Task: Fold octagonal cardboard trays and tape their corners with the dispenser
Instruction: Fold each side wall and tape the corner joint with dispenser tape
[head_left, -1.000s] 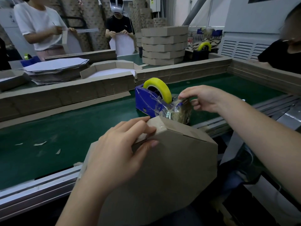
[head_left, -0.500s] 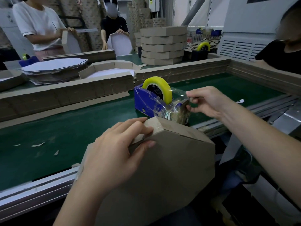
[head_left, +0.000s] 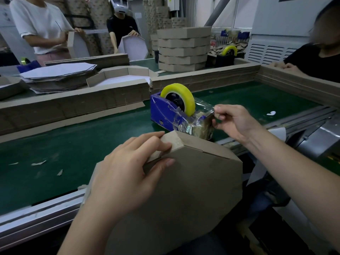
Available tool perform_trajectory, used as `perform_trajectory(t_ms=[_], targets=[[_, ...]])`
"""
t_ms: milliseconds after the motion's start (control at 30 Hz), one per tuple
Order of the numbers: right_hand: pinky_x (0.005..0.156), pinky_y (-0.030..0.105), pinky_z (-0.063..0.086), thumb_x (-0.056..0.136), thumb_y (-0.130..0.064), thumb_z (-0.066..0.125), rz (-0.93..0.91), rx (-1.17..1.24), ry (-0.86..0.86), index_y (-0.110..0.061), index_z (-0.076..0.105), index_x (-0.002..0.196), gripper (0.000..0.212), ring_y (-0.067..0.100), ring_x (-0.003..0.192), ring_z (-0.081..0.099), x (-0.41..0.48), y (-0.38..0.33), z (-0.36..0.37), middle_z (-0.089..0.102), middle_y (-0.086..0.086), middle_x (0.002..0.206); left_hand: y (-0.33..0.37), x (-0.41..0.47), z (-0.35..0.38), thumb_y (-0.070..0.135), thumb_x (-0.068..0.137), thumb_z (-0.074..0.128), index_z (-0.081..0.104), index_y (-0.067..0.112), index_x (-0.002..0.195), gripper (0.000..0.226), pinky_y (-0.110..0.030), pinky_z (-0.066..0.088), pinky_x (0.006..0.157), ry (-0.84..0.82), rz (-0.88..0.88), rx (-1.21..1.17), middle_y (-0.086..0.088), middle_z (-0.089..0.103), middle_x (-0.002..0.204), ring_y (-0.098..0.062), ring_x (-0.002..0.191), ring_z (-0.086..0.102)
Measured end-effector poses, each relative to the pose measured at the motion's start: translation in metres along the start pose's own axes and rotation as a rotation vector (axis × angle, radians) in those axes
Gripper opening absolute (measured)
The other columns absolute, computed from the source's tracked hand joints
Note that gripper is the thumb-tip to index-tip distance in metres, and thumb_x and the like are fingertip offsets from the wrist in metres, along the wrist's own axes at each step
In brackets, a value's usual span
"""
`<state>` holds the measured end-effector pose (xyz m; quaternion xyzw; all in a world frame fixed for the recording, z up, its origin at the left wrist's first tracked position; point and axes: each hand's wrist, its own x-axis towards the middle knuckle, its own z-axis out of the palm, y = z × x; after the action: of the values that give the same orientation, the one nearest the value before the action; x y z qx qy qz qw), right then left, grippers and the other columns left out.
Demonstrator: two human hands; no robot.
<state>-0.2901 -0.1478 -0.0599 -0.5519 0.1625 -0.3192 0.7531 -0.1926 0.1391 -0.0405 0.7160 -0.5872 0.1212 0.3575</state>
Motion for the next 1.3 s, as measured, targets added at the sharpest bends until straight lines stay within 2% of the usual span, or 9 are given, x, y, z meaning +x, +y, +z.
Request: perform_trajectory(t_ms=[100, 267, 433, 567, 733, 833, 967, 1100, 1300], targets=[[0.070, 0.029, 0.045, 0.092, 0.002, 0.038, -0.019, 0.093, 0.011, -0.012, 0.040, 0.059, 0.036, 0.008, 0.054, 0.039, -0.004, 0.004, -0.004, 0.033, -0.001, 0.055, 0.000, 0.000, 0.000, 0.052, 0.085, 0.050, 0.061, 0.030, 0.095, 0.026, -0.043, 0.055, 0.072, 0.000, -0.001, 0.002, 0.021, 0.062, 0.122, -0.011, 0.106, 0.063], [0.074, 0.027, 0.042, 0.090, 0.004, 0.032, -0.069, 0.154, 0.019, -0.013, 0.037, 0.061, 0.034, 0.007, 0.052, 0.038, -0.008, 0.018, -0.006, 0.034, -0.002, 0.054, 0.001, 0.001, 0.000, 0.053, 0.085, 0.050, 0.062, 0.031, 0.095, 0.027, -0.043, 0.054, 0.074, -0.006, -0.014, -0.005, 0.022, 0.062, 0.123, -0.011, 0.108, 0.062], [0.075, 0.027, 0.042, 0.087, 0.003, 0.033, -0.086, 0.204, -0.001, -0.019, 0.047, 0.048, 0.047, 0.008, 0.054, 0.037, -0.011, 0.019, -0.005, 0.036, -0.002, 0.056, 0.000, 0.001, 0.000, 0.053, 0.085, 0.050, 0.059, 0.034, 0.095, 0.023, -0.043, 0.054, 0.074, -0.012, -0.017, -0.014, 0.023, 0.061, 0.123, -0.009, 0.109, 0.062], [0.075, 0.025, 0.047, 0.068, -0.004, 0.044, -0.090, 0.290, -0.006, -0.018, 0.044, 0.045, 0.026, 0.010, 0.054, 0.035, -0.015, 0.021, -0.004, 0.035, 0.000, 0.059, 0.001, 0.002, 0.001, 0.054, 0.084, 0.050, 0.058, 0.035, 0.095, 0.023, -0.043, 0.055, 0.075, -0.011, -0.021, -0.018, 0.023, 0.061, 0.123, -0.009, 0.109, 0.062], [0.077, 0.023, 0.051, 0.070, -0.002, 0.043, -0.100, 0.230, -0.002, -0.020, 0.046, 0.041, 0.034, 0.009, 0.051, 0.038, -0.017, 0.029, -0.008, 0.039, -0.002, 0.053, 0.001, 0.003, 0.001, 0.054, 0.085, 0.049, 0.058, 0.036, 0.097, 0.024, -0.043, 0.054, 0.076, -0.023, -0.023, -0.014, 0.024, 0.060, 0.123, -0.009, 0.110, 0.061], [0.073, 0.026, 0.050, 0.085, 0.010, 0.042, -0.115, 0.051, 0.086, -0.009, 0.048, 0.047, 0.044, 0.008, 0.053, 0.046, -0.020, 0.037, -0.017, 0.045, -0.001, 0.059, 0.001, 0.003, 0.001, 0.055, 0.085, 0.049, 0.057, 0.036, 0.097, 0.024, -0.043, 0.054, 0.076, -0.030, -0.026, -0.013, 0.024, 0.060, 0.123, -0.008, 0.110, 0.061], [0.064, 0.024, 0.050, 0.086, 0.001, 0.063, -0.067, -0.389, 0.166, -0.001, 0.059, 0.063, 0.024, 0.012, 0.057, 0.054, -0.028, 0.026, -0.031, 0.055, 0.004, 0.081, 0.003, 0.003, 0.000, 0.056, 0.084, 0.048, 0.055, 0.038, 0.098, 0.024, -0.042, 0.054, 0.075, -0.034, -0.031, -0.004, 0.026, 0.059, 0.123, -0.006, 0.109, 0.061], [0.062, 0.023, 0.054, 0.085, -0.011, 0.072, -0.110, -0.888, 0.188, -0.012, 0.071, 0.080, 0.005, 0.010, 0.057, 0.064, -0.033, -0.011, -0.035, 0.071, 0.001, 0.070, 0.005, 0.002, -0.001, 0.060, 0.082, 0.047, 0.053, 0.036, 0.096, 0.029, -0.035, 0.053, 0.076, -0.031, -0.064, 0.016, 0.027, 0.060, 0.122, -0.004, 0.106, 0.060], [0.060, 0.025, 0.049, 0.086, -0.013, 0.071, -0.038, -1.334, 0.251, -0.016, 0.069, 0.072, 0.015, 0.006, 0.055, 0.066, -0.035, -0.044, -0.025, 0.069, -0.005, 0.058, 0.006, 0.001, 0.000, 0.052, 0.081, 0.058, 0.053, 0.033, 0.094, 0.024, -0.030, 0.048, 0.076, -0.028, -0.083, 0.032, 0.025, 0.061, 0.122, -0.005, 0.107, 0.060]])
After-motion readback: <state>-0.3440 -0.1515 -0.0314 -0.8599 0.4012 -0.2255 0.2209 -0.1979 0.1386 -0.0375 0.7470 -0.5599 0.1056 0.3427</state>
